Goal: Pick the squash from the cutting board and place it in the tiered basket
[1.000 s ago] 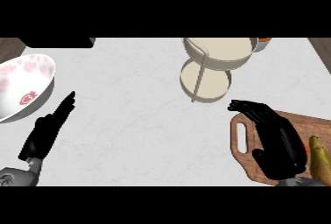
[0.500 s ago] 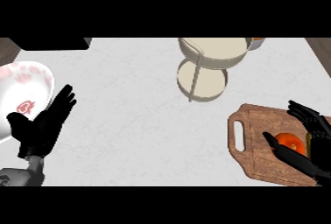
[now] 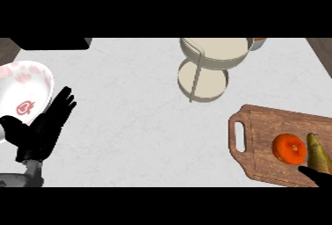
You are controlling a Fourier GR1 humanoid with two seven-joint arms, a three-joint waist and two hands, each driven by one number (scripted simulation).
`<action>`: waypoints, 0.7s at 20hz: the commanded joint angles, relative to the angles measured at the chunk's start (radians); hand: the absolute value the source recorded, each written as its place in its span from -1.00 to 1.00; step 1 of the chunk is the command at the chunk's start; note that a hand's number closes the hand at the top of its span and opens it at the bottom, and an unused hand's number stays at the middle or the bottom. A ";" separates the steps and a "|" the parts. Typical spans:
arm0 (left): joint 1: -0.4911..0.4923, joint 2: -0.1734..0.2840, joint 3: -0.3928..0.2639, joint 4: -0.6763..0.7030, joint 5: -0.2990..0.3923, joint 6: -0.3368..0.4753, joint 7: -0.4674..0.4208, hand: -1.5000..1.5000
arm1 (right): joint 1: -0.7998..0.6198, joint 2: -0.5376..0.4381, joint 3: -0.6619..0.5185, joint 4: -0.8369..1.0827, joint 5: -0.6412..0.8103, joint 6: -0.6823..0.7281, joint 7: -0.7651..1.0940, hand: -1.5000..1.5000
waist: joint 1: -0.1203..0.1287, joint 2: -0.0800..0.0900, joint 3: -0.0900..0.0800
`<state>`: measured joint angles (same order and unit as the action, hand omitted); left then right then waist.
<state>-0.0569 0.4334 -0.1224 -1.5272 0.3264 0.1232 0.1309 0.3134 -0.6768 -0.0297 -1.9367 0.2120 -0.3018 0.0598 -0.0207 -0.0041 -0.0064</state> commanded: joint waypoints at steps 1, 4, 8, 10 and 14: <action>0.013 -0.006 -0.011 -0.049 0.000 0.005 0.016 0.00 | 0.073 -0.188 0.018 -0.097 0.107 0.143 0.194 -1.00 | 0.014 -0.001 -0.002; 0.002 0.003 0.015 0.000 0.001 -0.003 -0.005 0.00 | 0.128 -0.298 0.045 -0.160 0.078 0.311 0.301 -1.00 | 0.002 0.003 -0.003; -0.012 -0.030 -0.029 -0.015 -0.040 0.015 0.002 0.00 | 0.031 -0.303 0.130 -0.340 0.057 0.415 0.616 -1.00 | 0.032 0.007 0.001; -0.092 -0.021 0.000 0.006 -0.009 -0.006 0.075 0.00 | 0.002 -0.272 0.155 -0.376 0.055 0.444 0.681 -1.00 | 0.022 0.006 0.004; -0.017 -0.043 0.015 -0.016 -0.025 -0.017 0.019 0.00 | -0.125 -0.184 0.224 -0.423 0.109 0.471 0.900 -1.00 | 0.030 0.004 0.005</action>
<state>-0.0984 0.4104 -0.1115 -1.5201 0.3121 0.1027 0.1540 0.2661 -0.9120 0.1350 -2.2766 0.2921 0.1274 0.7620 0.0047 0.0013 -0.0026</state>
